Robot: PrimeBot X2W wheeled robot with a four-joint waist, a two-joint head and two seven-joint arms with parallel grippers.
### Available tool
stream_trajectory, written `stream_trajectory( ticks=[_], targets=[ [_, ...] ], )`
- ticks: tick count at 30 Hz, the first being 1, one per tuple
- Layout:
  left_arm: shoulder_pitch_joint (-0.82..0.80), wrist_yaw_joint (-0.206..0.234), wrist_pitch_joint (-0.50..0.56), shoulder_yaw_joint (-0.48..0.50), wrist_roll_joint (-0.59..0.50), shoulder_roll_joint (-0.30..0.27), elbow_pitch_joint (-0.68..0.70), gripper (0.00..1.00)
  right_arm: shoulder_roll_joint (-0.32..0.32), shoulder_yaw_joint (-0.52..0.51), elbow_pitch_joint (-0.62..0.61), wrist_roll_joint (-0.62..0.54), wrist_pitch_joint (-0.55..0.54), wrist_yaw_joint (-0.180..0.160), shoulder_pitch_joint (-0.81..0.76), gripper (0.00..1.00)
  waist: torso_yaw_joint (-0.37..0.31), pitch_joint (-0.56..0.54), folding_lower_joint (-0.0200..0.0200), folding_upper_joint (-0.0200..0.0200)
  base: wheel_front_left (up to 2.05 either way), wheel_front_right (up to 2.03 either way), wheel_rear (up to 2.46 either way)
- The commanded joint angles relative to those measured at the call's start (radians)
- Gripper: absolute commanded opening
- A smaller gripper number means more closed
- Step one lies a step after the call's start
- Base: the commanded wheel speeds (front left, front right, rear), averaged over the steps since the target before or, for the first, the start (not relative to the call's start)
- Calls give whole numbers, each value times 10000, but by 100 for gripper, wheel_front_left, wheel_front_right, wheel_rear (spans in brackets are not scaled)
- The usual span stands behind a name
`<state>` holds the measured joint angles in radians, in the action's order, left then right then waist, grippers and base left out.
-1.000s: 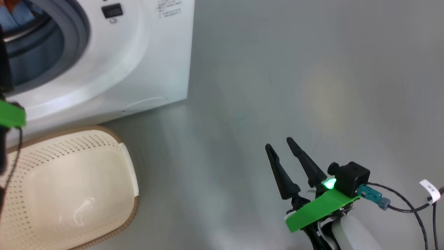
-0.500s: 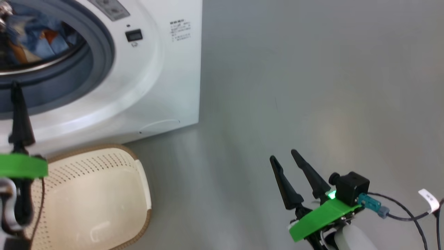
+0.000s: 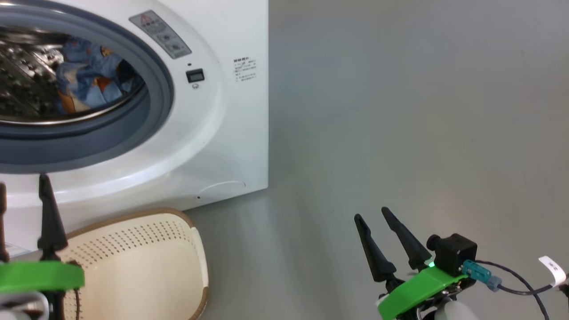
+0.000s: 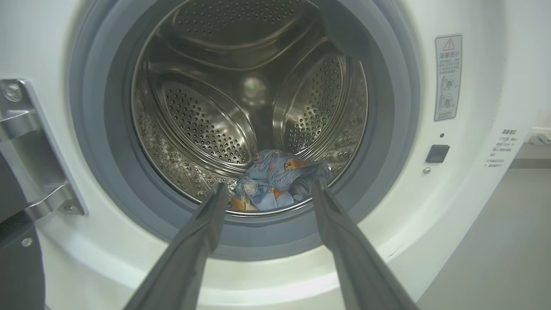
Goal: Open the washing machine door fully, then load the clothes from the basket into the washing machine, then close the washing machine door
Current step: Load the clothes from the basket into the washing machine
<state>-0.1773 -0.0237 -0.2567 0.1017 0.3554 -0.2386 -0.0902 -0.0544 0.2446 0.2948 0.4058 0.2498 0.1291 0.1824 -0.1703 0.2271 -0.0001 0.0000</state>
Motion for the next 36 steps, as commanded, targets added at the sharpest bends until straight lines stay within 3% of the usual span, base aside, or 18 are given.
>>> stream_trajectory(
  ticks=[1, 12, 23, 36],
  targets=[
    [129, -62, -51, 502, -223, -134, 384, 100, 42, 198, -160, -127, 120, 16, -153, 100, 58, -276, 1, 0, 0, 0, 0],
    [1675, -531, -51, 1579, -1101, 748, 779, 100, 42, 142, -160, -345, 120, 16, -283, 100, 52, -834, 1, 0, 0, 0, 0],
    [2801, -767, -51, 2039, -1674, 1615, 886, 100, 42, -116, -312, -618, 120, 16, -452, 100, 237, -1256, 1, 0, 0, 0, 0],
    [3462, -821, -51, 2111, -1928, 1865, 667, 100, 42, -475, -523, -1006, 120, 16, -689, 100, 635, -1702, 1, 0, 0, 0, 0]
  ],
)
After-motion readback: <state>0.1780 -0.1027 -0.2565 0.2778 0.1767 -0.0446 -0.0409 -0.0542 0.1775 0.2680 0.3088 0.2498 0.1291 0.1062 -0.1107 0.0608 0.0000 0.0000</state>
